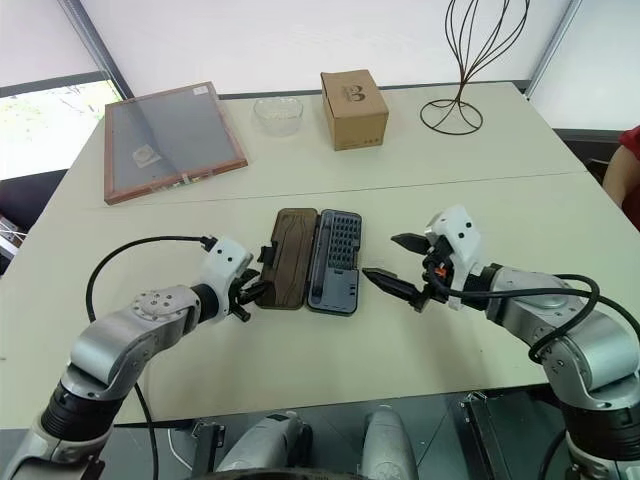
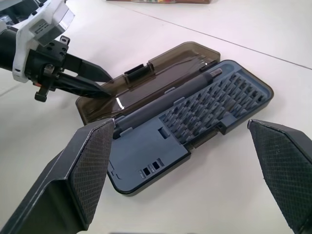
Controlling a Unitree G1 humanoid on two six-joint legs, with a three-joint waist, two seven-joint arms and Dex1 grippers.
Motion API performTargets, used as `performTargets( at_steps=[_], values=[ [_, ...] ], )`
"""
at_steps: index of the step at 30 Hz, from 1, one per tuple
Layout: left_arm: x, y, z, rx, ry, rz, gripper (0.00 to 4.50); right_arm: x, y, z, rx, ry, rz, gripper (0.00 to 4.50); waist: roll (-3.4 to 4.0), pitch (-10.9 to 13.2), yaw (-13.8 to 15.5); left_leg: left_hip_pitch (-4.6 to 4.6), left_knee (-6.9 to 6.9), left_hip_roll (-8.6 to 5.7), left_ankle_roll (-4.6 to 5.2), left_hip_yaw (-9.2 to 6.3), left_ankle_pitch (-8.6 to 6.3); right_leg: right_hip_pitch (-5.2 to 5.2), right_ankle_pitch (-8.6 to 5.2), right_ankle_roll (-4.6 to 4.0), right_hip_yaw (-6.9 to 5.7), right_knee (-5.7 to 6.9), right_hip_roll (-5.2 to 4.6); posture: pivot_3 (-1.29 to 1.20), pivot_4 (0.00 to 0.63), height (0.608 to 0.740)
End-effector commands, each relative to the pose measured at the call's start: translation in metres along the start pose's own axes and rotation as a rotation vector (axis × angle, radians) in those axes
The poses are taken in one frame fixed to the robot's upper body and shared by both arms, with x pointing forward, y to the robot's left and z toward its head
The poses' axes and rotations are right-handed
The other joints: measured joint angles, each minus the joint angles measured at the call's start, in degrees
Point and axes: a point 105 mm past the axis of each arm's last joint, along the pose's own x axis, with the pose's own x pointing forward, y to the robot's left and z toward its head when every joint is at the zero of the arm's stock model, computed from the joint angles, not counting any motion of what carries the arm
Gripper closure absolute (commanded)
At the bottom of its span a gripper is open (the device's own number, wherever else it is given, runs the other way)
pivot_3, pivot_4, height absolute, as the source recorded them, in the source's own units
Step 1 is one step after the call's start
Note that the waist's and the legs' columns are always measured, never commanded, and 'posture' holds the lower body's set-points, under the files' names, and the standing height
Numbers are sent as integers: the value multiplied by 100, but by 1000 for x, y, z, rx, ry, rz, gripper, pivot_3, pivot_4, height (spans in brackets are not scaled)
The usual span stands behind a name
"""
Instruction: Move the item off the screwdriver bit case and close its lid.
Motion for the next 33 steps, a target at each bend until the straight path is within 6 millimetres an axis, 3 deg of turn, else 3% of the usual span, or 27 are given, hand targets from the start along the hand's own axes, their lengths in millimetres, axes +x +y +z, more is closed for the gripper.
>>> performTargets(
  at_steps=[1, 5, 11, 16, 19, 21, 24, 30, 33],
  values=[
    [2, 16, -27, -16, 115, 68, 3224, -6, 2, 12, -52, -44, -18, 0, 0, 0, 1, 1, 0, 0, 0, 0, 0, 1, 0, 0, 0, 0, 0, 0, 150, 740],
    [5, 17, -28, -11, 114, 64, 4460, -9, 1, 11, -51, -39, -29, 0, 2, -2, 1, 6, 0, 0, 0, 0, 0, 5, 0, 0, 0, 0, 0, 0, 150, 740],
    [11, 30, -16, 223, 97, -27, 4460, -22, 6, 7, -64, 30, 0, 0, 3, -2, 4, 15, 0, 0, 0, 2, 0, 15, 0, 0, 0, -2, 0, 0, 150, 740],
    [29, 50, 9, 615, 25, -155, 4460, -32, 14, 2, -72, 101, 57, 0, 4, -1, 70, 17, 0, 0, -1, 3, 1, 24, 0, -1, -4, -15, 0, 0, 150, 740],
    [48, 62, 37, 813, -46, -192, 4460, -33, 16, 1, -75, 113, 55, 0, 3, 0, 158, 15, 4, 0, -1, 7, 1, 27, 0, 0, -4, -25, -1, 0, 150, 740],
    [58, 56, 58, 988, -134, -249, 4460, -33, 20, 0, -73, 115, 58, 0, -6, 5, 205, 6, 12, -1, -1, 0, 1, 31, 0, 0, -16, -26, -2, 0, 150, 740],
    [68, 41, 71, 1122, -214, -357, 4460, -33, 24, -3, -67, 120, 58, 0, -13, 10, 212, -17, 34, -2, 0, -1, 1, 21, 2, 0, -20, -30, -3, 0, 150, 740],
    [87, 16, 82, 1164, -270, -420, 4460, -35, 24, -4, -52, 112, 19, 0, -19, 12, 263, -22, 37, -13, 10, -2, -4, 20, 4, 3, -21, -35, -12, 0, 150, 740],
    [94, 18, 82, 1141, -232, -386, 4460, -36, 24, -5, -46, 111, 0, 0, -23, 12, 311, -22, 45, -20, 12, -7, -4, 26, 6, 7, -21, -34, -15, 0, 150, 740]
  ],
)
